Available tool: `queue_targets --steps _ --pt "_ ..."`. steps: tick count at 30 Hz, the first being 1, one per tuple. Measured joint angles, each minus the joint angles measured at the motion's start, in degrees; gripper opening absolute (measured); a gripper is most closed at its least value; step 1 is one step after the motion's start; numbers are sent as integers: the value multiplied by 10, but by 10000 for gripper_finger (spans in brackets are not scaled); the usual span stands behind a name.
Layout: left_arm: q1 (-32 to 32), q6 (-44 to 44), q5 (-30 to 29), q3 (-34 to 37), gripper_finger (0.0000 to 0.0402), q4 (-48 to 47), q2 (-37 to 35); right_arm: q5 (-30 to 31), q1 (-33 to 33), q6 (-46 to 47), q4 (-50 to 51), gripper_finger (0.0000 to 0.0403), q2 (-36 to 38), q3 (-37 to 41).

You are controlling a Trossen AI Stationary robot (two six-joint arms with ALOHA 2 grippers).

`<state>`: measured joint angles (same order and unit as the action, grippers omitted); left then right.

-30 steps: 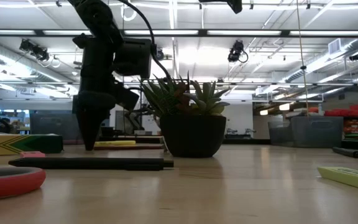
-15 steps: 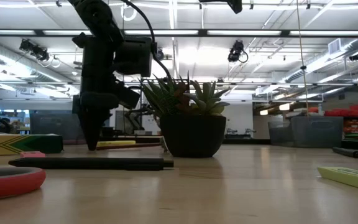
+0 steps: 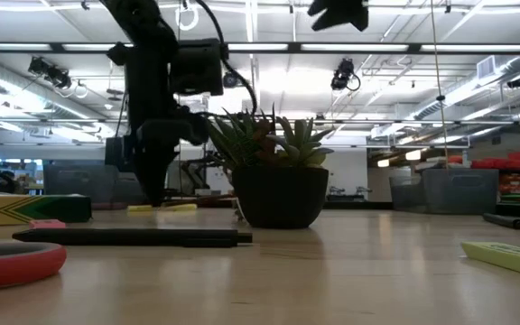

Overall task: Sort crayons/erasers/pens/pencils in bins
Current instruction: Put the brown pencil into the top left black bin

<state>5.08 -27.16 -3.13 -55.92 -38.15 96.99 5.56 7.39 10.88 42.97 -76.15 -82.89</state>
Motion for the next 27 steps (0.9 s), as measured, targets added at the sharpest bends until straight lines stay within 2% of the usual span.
queue_targets --steps 6,11,18,27 --pt "14 -28 1 0 1 5 -56 2 10 -1 25 185 0 0" --pt "58 -37 -18 -1 1 -11 -123 7 15 0 25 185 0 0" --pt "162 -33 -25 -1 0 -80 -211 6 14 24 25 185 0 0" --pt "321 59 -28 0 0 -179 -282 6 14 54 27 185 0 0"
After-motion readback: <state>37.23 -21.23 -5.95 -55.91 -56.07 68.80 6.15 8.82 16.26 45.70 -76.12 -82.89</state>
